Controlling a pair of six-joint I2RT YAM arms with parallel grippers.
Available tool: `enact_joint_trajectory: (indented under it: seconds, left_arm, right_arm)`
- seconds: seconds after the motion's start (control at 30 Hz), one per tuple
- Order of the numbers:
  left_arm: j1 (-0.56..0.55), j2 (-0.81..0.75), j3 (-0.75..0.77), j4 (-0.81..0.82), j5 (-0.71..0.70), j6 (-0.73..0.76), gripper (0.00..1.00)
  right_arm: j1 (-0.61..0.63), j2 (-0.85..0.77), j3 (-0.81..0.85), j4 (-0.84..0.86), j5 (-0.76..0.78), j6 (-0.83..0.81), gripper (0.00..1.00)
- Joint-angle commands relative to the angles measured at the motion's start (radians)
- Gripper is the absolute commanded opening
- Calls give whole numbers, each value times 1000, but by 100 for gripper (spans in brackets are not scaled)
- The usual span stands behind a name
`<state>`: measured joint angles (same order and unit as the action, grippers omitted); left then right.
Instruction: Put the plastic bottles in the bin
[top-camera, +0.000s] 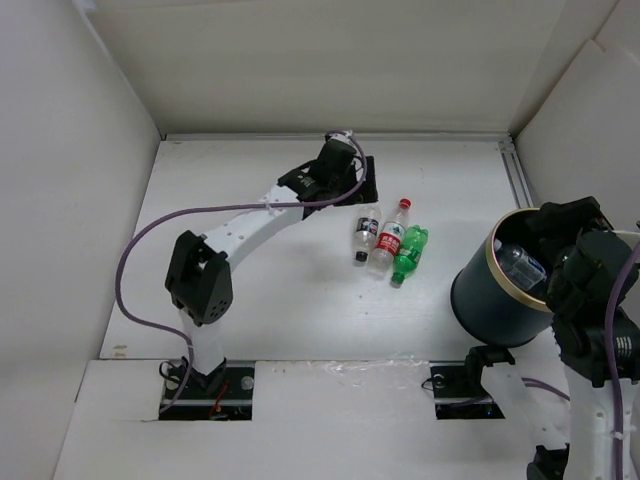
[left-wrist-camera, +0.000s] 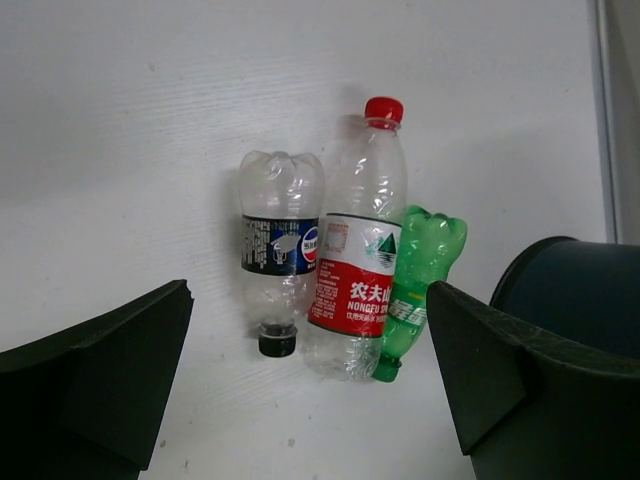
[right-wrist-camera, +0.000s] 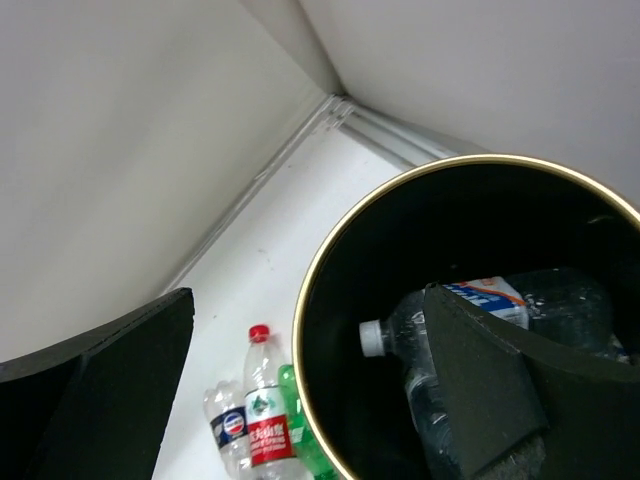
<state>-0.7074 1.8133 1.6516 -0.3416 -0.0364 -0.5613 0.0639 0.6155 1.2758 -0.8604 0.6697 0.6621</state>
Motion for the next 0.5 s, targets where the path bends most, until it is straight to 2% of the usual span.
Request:
enact_joint_trajectory:
  seconds: [0.0,0.17,0.47]
  left_arm:
    - [-36,59,69,-10,-28,6,100]
    - [-46,187,189,-77,-40,-3,100]
    - [-46,404,318,-111,-111,-12,100]
  right_arm:
    - [-6,-19,34,58,-116,-25,100]
    - [-6,-19,-22,147,-364,-87,100]
    - [-6,10,-58,215,-541,-139,100]
